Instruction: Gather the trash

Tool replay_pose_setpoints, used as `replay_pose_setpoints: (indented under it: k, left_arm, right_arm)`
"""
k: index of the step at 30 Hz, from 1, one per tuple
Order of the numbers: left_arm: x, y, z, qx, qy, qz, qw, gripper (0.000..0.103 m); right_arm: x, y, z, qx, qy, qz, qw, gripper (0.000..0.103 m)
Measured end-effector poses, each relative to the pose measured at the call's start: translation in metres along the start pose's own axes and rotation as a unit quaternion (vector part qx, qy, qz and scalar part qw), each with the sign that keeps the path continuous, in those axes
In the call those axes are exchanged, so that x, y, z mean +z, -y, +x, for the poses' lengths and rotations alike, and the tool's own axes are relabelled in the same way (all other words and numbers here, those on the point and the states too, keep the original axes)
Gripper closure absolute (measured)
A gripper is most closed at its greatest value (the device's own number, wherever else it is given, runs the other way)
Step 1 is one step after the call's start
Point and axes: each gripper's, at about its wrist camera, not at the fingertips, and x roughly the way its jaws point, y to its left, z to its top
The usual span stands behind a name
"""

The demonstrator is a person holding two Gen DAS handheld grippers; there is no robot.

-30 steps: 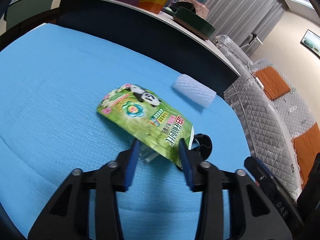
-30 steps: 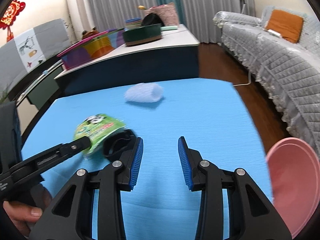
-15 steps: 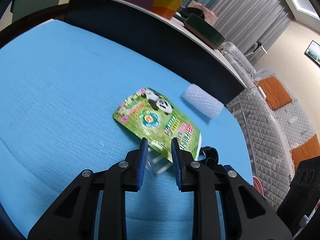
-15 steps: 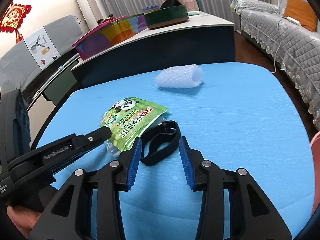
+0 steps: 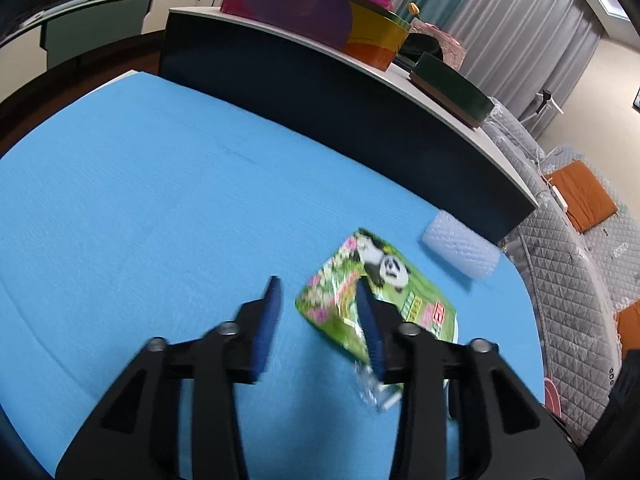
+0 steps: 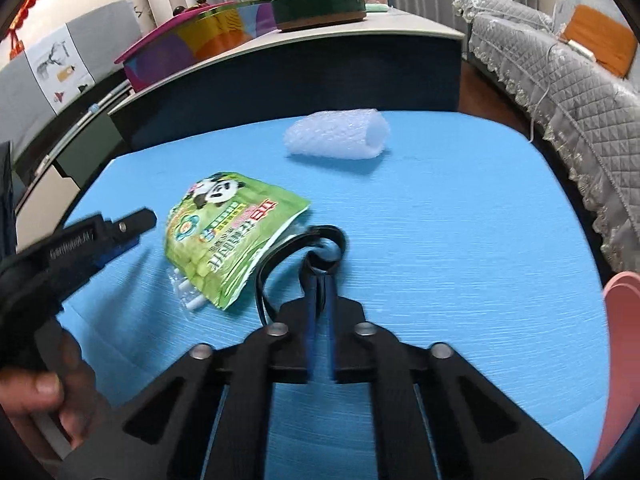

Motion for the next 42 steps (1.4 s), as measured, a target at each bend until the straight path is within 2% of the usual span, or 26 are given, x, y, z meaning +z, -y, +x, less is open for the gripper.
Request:
replay_pose_setpoints:
  k: [2, 4, 10, 15, 19, 23, 25, 27, 30, 35, 38, 42]
  left_arm:
    - [0.006, 0.003, 0.005, -0.003, -0.001, 0.010, 0.9999, 0.057]
    - [0.012, 0.007, 0.012, 0.001, -0.006, 0.025, 0.9997, 0.052]
    - [0.025, 0.016, 0.037, -0.004, -0.029, 0.057, 0.9979, 0.048]
    - [0.029, 0.026, 0.055, 0.000, -0.054, 0.094, 0.9941, 0.047]
    - [0.023, 0.036, 0.054, 0.002, -0.061, 0.126, 0.9902, 0.047]
    - [0.018, 0.043, 0.049, -0.005, -0.069, 0.146, 0.9868, 0.054]
    - [0.016, 0.043, 0.044, -0.007, -0.071, 0.149, 0.9863, 0.063]
    - [0.015, 0.043, 0.037, -0.012, -0.072, 0.149, 0.9862, 0.065]
    - [0.011, 0.044, 0.032, -0.018, -0.076, 0.155, 0.9848, 0.073]
    - [0.005, 0.043, 0.022, -0.013, -0.071, 0.158, 0.9848, 0.071]
    - [0.006, 0.042, 0.022, -0.030, -0.064, 0.146, 0.9867, 0.069]
    - [0.002, 0.047, 0.033, -0.011, -0.064, 0.170, 0.9832, 0.069]
  right_arm:
    - [0.002, 0.005, -0.006, -0.023, 0.008, -0.005, 1.000, 0.100]
    - [0.003, 0.012, -0.009, -0.020, 0.008, 0.002, 1.000, 0.100]
    - [0.004, 0.034, -0.015, -0.018, 0.008, 0.016, 1.000, 0.100]
    - [0.002, 0.043, -0.017, -0.016, 0.010, 0.018, 1.000, 0.100]
    - [0.001, 0.049, -0.019, -0.017, 0.010, 0.019, 1.000, 0.100]
    - [0.002, 0.050, -0.023, -0.017, 0.017, 0.021, 1.000, 0.100]
    - [0.002, 0.049, -0.028, -0.016, 0.022, 0.019, 0.999, 0.100]
    - [0.002, 0.047, -0.032, -0.015, 0.028, 0.015, 0.999, 0.100]
    - [0.001, 0.045, -0.040, -0.014, 0.034, 0.013, 0.999, 0.100]
    - [-0.003, 0.046, -0.052, -0.017, 0.042, 0.014, 0.999, 0.100]
    - [-0.007, 0.047, -0.062, -0.018, 0.048, 0.017, 0.999, 0.100]
    - [-0.013, 0.046, -0.073, -0.020, 0.054, 0.011, 0.998, 0.100]
